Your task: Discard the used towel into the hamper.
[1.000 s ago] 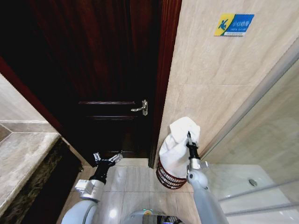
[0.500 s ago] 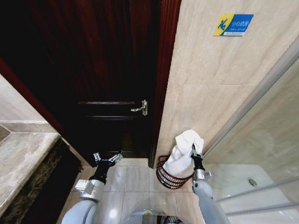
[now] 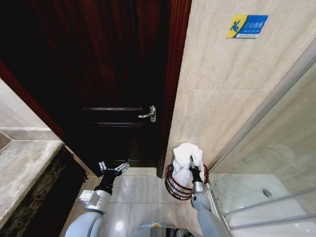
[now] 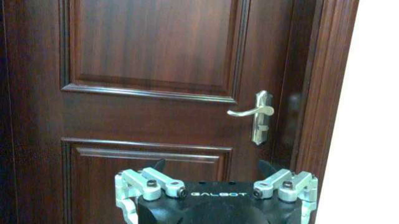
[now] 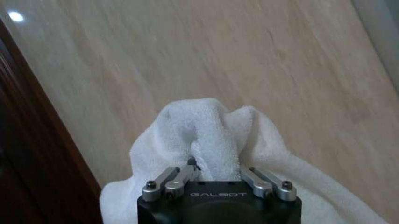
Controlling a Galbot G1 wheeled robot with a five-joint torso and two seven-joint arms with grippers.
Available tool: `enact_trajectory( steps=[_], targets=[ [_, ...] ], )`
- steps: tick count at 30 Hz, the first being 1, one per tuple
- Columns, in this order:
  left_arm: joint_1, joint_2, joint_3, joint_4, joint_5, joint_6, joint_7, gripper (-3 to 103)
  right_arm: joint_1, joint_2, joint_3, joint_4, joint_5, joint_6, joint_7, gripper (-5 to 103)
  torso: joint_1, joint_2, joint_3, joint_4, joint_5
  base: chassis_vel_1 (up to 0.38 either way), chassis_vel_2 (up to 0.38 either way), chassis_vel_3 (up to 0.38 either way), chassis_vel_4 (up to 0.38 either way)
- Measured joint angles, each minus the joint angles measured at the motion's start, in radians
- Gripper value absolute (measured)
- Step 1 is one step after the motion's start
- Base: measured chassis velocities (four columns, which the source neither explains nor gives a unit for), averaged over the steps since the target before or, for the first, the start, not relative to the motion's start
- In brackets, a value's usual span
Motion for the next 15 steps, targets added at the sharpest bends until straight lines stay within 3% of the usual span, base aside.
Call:
enact_trajectory(
  steps=[10,15],
  targets=[
    [0.000,0.000,0.000,0.000,0.000,0.000,0.000,100,0.005,-0.112,0.053,-0.113,-0.001,-0.018,0.040,20,0.000,0.000,0.000,-0.0004,0.0000,0.000,0.000,0.000,0.000],
    [0.000,0.000,0.000,0.000,0.000,0.000,0.000,100,0.016,-0.104,0.066,-0.130,-0.053,-0.069,0.041,20,0.000,0.000,0.000,-0.0001,0.0003,0.000,0.000,0.000,0.000]
  ],
)
